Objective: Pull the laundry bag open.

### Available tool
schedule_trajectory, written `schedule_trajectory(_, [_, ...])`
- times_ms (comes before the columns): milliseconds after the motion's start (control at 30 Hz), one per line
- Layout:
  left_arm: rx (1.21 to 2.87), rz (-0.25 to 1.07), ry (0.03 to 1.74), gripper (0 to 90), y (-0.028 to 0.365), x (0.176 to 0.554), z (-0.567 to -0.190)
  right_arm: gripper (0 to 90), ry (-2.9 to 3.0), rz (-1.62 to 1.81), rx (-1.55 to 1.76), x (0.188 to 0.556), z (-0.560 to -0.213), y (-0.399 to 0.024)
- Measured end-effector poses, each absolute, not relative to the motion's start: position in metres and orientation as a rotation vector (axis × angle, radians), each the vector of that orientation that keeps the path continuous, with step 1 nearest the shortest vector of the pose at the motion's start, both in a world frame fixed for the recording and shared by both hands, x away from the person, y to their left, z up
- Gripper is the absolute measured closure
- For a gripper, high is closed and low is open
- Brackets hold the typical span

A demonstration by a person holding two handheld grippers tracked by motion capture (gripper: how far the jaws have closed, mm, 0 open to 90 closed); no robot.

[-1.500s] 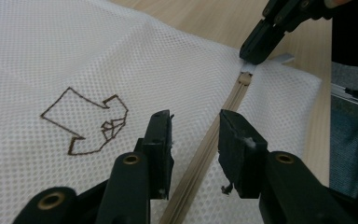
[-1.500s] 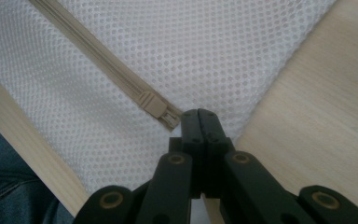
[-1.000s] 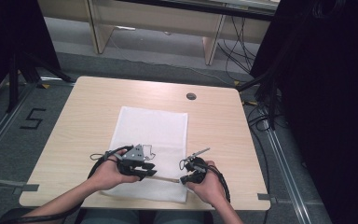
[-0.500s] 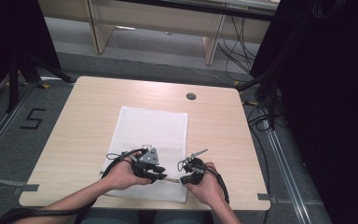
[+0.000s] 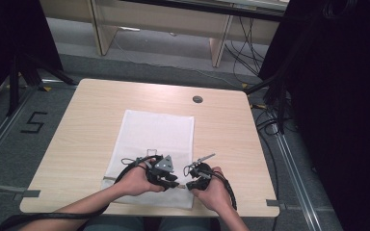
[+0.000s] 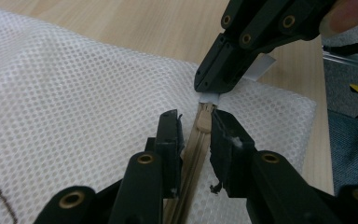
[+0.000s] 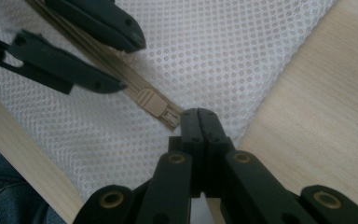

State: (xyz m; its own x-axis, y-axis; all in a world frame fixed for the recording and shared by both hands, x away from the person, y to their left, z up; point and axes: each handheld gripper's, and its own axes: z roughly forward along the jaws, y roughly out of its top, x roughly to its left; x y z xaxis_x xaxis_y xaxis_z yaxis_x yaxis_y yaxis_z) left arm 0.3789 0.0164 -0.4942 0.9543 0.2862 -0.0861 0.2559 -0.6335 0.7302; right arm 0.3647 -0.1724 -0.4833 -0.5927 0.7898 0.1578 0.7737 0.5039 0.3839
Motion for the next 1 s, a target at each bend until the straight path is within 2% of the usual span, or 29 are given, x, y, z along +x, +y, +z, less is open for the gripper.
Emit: schedule_trajectory(1000, [2.312,0.046,0.358,73.9,-0.005,0.373,-0.504,90.0,2.695,0.653,1.427,0.365,-0.483,-0.173])
